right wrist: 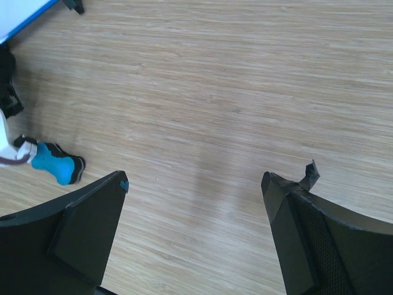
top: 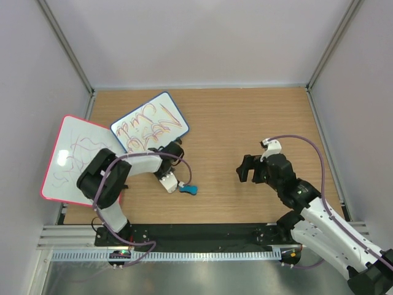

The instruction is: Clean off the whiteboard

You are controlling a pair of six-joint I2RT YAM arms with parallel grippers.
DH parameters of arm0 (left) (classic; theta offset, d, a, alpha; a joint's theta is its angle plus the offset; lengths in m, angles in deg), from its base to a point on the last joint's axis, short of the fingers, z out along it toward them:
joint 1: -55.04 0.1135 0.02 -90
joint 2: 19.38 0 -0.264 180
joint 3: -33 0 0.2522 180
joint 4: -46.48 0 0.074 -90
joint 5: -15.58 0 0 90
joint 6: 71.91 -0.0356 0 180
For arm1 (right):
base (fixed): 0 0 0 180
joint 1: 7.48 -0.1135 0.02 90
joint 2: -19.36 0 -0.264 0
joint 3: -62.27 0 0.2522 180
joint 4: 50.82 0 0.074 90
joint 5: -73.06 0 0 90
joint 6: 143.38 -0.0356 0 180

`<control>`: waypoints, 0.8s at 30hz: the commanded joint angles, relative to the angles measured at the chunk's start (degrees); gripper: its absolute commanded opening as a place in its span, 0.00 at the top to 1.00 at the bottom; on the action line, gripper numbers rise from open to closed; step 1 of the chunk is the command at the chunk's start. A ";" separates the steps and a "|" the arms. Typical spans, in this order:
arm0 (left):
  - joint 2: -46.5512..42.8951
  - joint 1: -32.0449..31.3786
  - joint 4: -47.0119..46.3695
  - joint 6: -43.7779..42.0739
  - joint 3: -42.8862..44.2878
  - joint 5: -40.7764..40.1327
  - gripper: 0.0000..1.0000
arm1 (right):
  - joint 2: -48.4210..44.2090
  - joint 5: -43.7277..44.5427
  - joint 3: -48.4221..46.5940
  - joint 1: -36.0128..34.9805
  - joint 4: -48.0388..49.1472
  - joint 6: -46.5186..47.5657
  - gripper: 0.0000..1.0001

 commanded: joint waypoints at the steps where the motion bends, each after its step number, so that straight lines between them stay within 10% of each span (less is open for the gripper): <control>1: -2.40 -4.03 2.18 1.39 -4.26 1.60 1.00 | -1.52 -0.06 -2.69 0.13 -0.44 -1.22 0.00; 19: -6.54 -21.18 7.20 13.60 -8.76 3.09 0.99 | 1.11 -3.92 -3.04 0.13 -1.32 -0.96 0.00; 24: -7.41 -21.53 7.28 17.90 -7.27 1.51 0.64 | 2.52 -5.33 -3.31 0.21 -1.23 -0.61 0.00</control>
